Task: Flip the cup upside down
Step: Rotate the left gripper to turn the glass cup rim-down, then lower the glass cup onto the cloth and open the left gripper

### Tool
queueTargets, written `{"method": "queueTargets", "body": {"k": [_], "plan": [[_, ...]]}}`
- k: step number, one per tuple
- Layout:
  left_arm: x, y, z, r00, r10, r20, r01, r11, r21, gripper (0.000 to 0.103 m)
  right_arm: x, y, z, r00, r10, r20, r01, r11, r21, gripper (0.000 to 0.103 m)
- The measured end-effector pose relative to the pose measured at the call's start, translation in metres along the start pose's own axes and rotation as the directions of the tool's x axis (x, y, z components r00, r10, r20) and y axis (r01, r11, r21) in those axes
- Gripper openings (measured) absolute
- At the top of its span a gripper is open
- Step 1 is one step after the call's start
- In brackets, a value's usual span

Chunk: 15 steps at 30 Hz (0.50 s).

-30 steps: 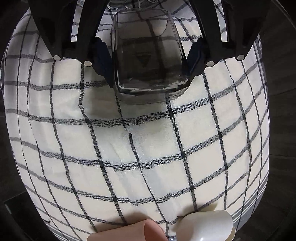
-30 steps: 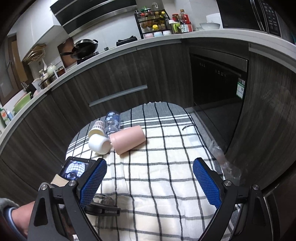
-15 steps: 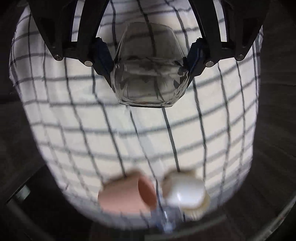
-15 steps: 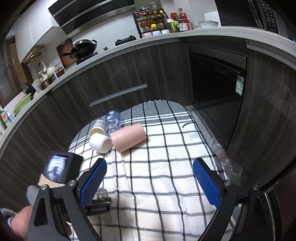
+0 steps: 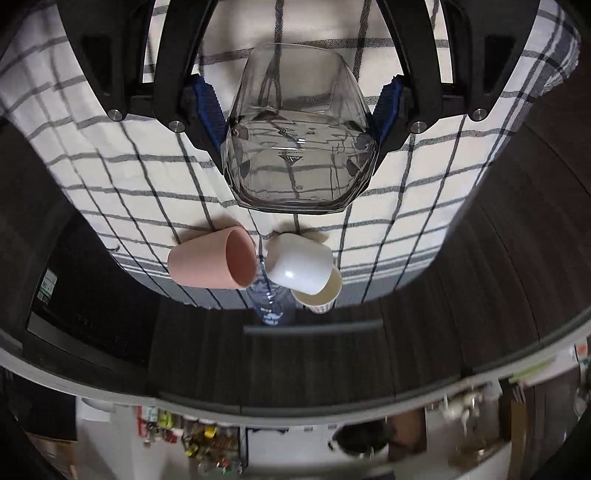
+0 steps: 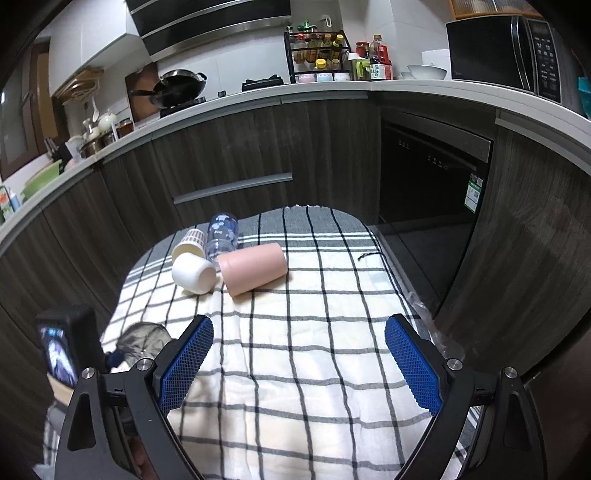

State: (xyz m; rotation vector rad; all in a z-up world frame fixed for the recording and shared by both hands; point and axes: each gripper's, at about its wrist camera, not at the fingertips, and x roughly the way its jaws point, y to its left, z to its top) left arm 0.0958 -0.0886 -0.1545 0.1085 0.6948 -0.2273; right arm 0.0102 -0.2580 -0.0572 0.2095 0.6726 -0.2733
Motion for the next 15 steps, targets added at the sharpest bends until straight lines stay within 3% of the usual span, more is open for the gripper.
{"method": "queueTargets", "body": {"k": [5,13,15], "plan": [[-0.005,-0.001,-0.019,0.999,-0.022,0.033,0.021,1.0,0.012,0.068,0.006,0.003,-0.011,1.0,-0.022,-0.01,0.022,0.999,-0.039,0.094],[-0.008,-0.003,-0.023,0.999,-0.035,0.021,0.035,0.999,0.015,0.068,0.011,0.001,-0.015,0.999,-0.022,-0.029,0.021,0.999,-0.036,0.094],[-0.009,-0.004,-0.022,0.999,-0.033,0.01,0.033,0.999,0.022,0.075,0.011,0.001,-0.015,0.999,-0.022,-0.028,0.021,0.999,-0.036,0.094]]}}
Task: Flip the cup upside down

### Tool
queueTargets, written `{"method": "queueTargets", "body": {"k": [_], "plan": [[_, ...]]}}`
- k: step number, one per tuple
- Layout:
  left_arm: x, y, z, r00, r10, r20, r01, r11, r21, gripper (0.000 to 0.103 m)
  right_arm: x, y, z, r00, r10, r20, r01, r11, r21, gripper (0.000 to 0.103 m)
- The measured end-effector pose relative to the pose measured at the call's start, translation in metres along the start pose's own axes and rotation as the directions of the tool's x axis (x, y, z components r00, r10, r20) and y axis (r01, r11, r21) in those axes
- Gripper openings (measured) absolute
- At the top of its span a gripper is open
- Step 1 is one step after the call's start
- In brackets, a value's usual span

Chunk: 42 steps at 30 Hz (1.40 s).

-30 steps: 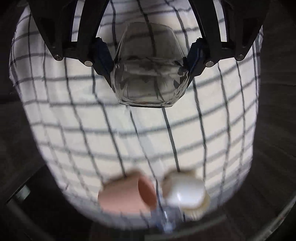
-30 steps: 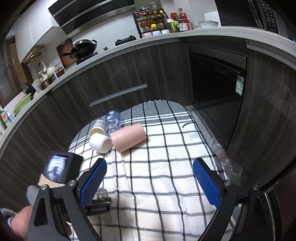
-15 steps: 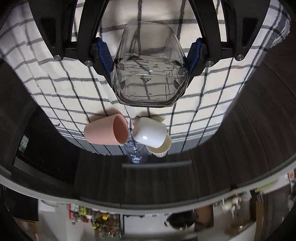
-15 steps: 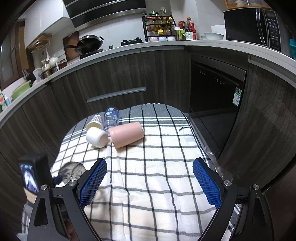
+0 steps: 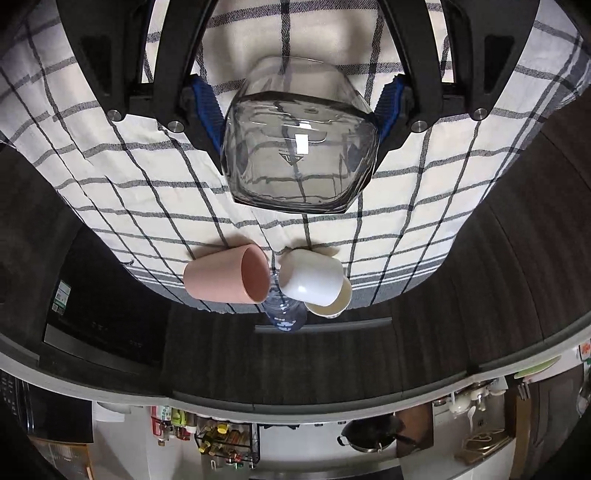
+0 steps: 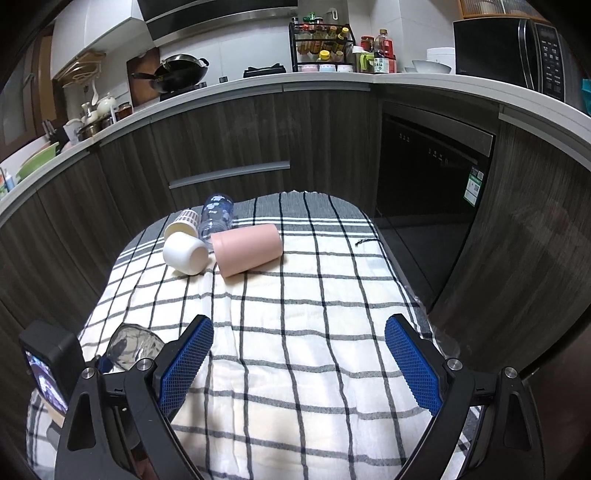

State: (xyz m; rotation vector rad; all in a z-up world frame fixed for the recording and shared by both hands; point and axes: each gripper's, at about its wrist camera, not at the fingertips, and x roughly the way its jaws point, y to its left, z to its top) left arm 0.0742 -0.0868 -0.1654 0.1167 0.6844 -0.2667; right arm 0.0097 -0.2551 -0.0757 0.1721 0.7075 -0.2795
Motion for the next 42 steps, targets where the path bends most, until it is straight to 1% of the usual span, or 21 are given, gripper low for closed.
{"method": "queueTargets", "body": {"k": [1,3,6,9,10,13,16,18,23,29,33,36,42], "plan": [[-0.003,-0.001,0.0,1.0,0.004,0.007,-0.004,1.0,0.008,0.081,0.0,0.0,0.0,1.0,0.001,0.001,-0.001,1.0,0.001,0.094],[-0.01,-0.003,0.002,0.999,0.012,0.036,-0.013,1.0,0.027,0.086,-0.001,0.0,0.002,1.0,0.001,0.004,-0.001,1.0,0.005,0.094],[-0.022,-0.009,0.007,0.999,0.012,0.052,-0.015,0.998,0.065,0.087,-0.004,0.001,0.004,1.0,0.003,0.01,-0.003,1.0,0.005,0.094],[-0.038,-0.009,0.015,0.999,-0.039,0.032,0.036,0.997,0.07,0.088,-0.013,0.003,0.006,1.0,0.006,0.019,-0.006,1.0,0.001,0.094],[-0.049,-0.009,0.019,0.999,-0.039,0.034,0.036,0.997,0.074,0.091,-0.017,0.002,0.007,1.0,0.01,0.022,-0.01,1.0,0.002,0.094],[-0.072,-0.004,0.025,0.998,-0.037,0.048,0.034,0.997,0.075,0.092,-0.031,0.002,0.009,0.999,0.02,0.037,-0.021,1.0,0.011,0.094],[-0.093,0.007,0.031,0.998,-0.044,0.052,0.041,0.998,0.043,0.092,-0.042,0.005,0.01,0.999,0.028,0.045,-0.028,1.0,0.01,0.094],[-0.109,0.015,0.035,0.999,-0.017,0.045,0.016,1.0,0.017,0.093,-0.048,0.01,0.01,0.998,0.035,0.046,-0.035,0.999,0.001,0.094],[-0.138,0.038,0.039,1.0,0.007,0.023,-0.006,0.999,-0.052,0.093,-0.063,0.026,0.01,0.997,0.06,0.049,-0.059,0.998,-0.022,0.094],[-0.159,0.061,0.044,0.999,0.033,0.002,-0.032,0.993,-0.112,0.093,-0.077,0.044,0.01,0.995,0.089,0.051,-0.087,0.995,-0.044,0.094],[-0.168,0.073,0.045,0.999,0.034,-0.011,-0.035,0.988,-0.149,0.093,-0.088,0.055,0.008,0.995,0.085,0.053,-0.081,0.995,-0.065,0.094],[-0.175,0.077,0.045,0.999,0.038,-0.007,-0.039,0.987,-0.159,0.093,-0.097,0.061,0.007,0.995,0.082,0.063,-0.078,0.994,-0.074,0.094],[-0.191,0.076,0.046,0.998,0.064,0.021,-0.061,0.989,-0.131,0.093,-0.105,0.062,0.008,0.994,0.076,0.074,-0.071,0.995,-0.07,0.094]]}}
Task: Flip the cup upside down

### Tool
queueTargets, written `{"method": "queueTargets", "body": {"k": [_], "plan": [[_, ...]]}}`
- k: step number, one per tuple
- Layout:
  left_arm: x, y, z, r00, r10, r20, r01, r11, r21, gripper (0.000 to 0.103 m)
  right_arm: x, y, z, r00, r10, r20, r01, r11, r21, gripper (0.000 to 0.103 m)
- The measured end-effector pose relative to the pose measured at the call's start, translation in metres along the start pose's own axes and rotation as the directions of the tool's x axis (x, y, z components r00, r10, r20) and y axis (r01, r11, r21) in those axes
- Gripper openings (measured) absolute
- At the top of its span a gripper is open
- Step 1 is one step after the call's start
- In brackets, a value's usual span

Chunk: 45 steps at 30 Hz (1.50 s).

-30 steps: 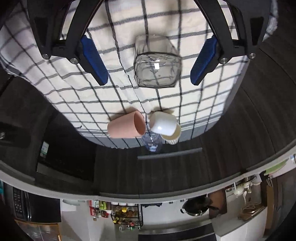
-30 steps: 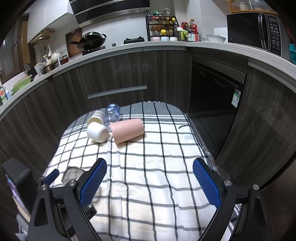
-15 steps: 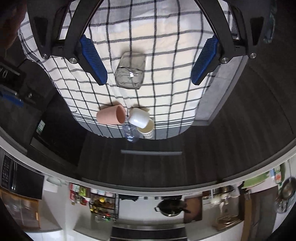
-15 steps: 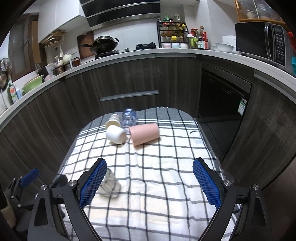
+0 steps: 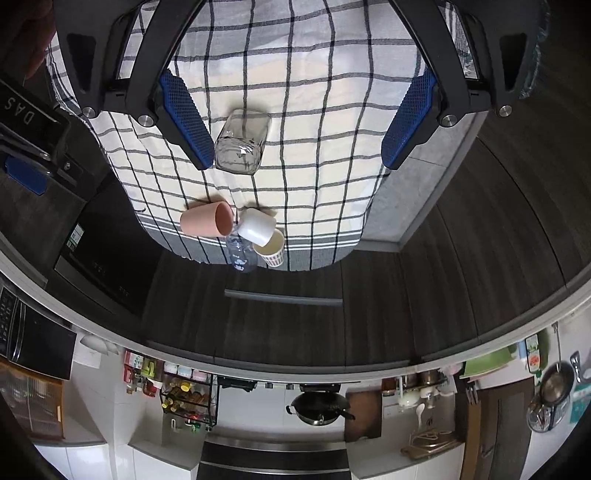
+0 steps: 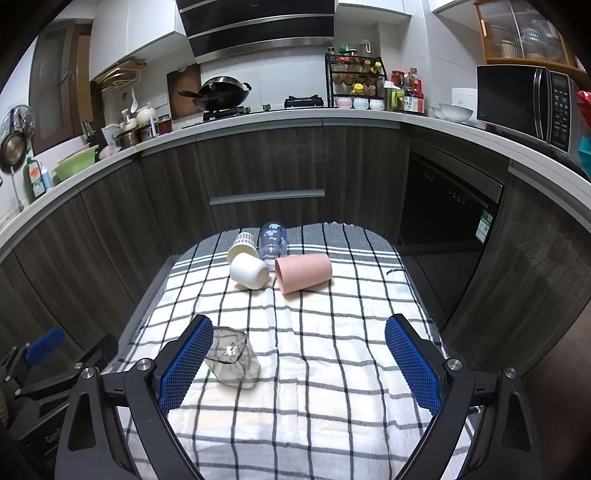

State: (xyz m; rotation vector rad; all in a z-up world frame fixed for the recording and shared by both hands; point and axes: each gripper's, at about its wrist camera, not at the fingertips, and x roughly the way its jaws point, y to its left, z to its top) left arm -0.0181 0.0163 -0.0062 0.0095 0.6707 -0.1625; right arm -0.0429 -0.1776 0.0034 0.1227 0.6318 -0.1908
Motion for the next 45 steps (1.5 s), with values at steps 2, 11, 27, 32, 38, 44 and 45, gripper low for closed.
{"method": "queueTargets", "body": {"k": [2,11,27,32,38,44,45], "plan": [[-0.002,0.0,0.001,1.0,0.003,0.002,-0.003,1.0,0.003,0.093,-0.003,-0.001,-0.001,1.0,0.003,-0.002,-0.003,1.0,0.005,0.094],[-0.014,0.002,0.0,1.0,0.011,0.027,-0.011,1.0,0.002,0.093,-0.017,0.0,-0.001,1.0,-0.005,0.031,0.005,1.0,0.003,0.094],[-0.027,0.0,0.002,0.999,0.029,0.04,-0.03,0.999,0.029,0.093,-0.037,0.004,0.001,0.997,-0.01,0.071,0.011,1.0,-0.015,0.094],[-0.028,-0.001,0.001,0.999,0.029,0.042,-0.03,0.999,0.032,0.093,-0.038,0.004,0.001,0.997,-0.01,0.07,0.011,1.0,-0.012,0.094],[-0.029,-0.002,0.0,0.999,0.029,0.042,-0.03,0.999,0.033,0.093,-0.038,0.003,0.001,0.998,-0.01,0.07,0.011,1.0,-0.011,0.094],[-0.029,-0.003,0.0,0.999,0.029,0.044,-0.03,0.999,0.033,0.093,-0.037,0.003,0.001,0.998,-0.009,0.07,0.01,1.0,-0.013,0.094],[-0.029,-0.003,0.0,0.999,0.028,0.043,-0.03,0.999,0.033,0.093,-0.038,0.003,0.001,0.998,-0.009,0.069,0.01,1.0,-0.013,0.094]]}}
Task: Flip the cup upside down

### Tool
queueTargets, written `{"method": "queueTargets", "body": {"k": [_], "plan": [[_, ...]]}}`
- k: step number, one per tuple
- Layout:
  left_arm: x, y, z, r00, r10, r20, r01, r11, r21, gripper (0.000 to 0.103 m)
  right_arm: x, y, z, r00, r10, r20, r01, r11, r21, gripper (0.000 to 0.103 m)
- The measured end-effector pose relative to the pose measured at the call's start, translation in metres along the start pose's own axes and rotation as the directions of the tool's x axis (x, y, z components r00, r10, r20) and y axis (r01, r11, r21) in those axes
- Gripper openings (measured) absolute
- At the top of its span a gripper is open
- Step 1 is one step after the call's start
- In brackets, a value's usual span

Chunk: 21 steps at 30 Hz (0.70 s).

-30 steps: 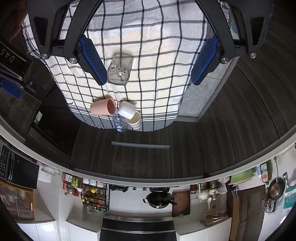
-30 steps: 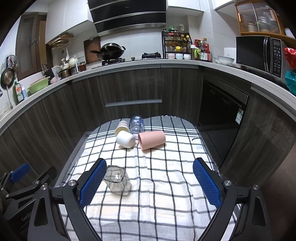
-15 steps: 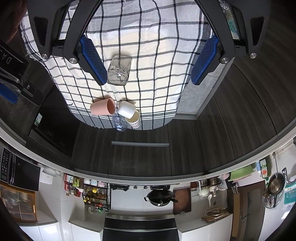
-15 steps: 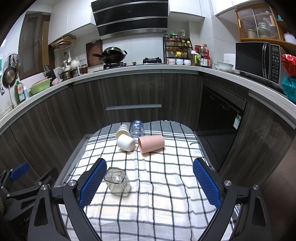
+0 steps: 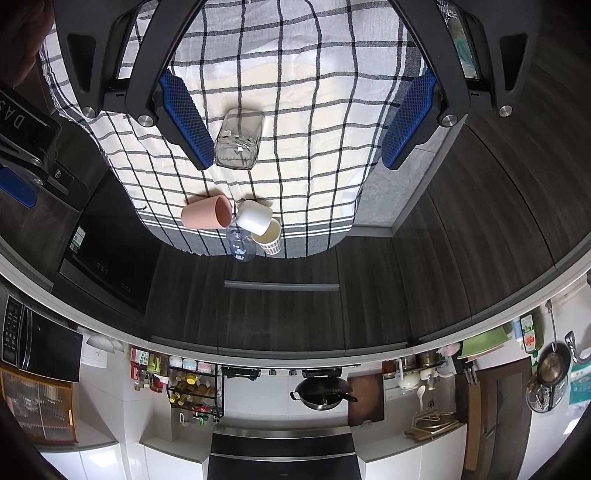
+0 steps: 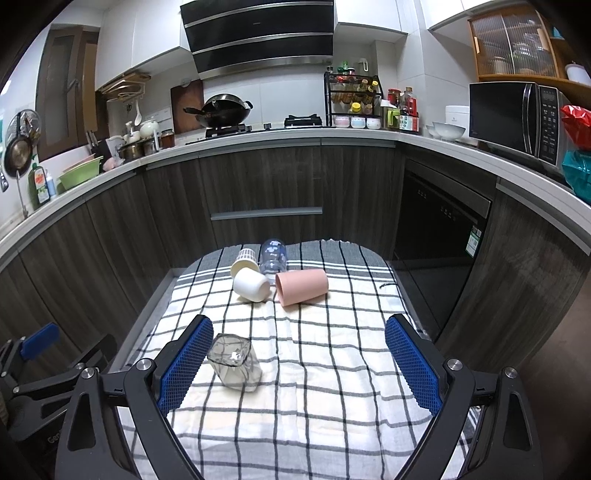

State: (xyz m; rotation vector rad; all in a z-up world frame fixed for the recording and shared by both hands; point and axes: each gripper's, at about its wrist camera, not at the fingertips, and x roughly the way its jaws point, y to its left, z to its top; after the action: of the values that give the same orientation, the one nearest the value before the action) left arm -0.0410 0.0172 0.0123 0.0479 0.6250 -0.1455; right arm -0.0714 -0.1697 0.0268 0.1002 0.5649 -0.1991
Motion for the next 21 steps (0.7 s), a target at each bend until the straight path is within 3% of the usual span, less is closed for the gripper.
{"method": "queueTargets", "body": {"k": [21], "plan": [[-0.0003,-0.001,0.0014,1.0,-0.004,0.002,0.004,1.0,0.005,0.093,0.0003,0.0005,0.0001,1.0,0.001,0.001,-0.001,1.0,0.001,0.094]]}}
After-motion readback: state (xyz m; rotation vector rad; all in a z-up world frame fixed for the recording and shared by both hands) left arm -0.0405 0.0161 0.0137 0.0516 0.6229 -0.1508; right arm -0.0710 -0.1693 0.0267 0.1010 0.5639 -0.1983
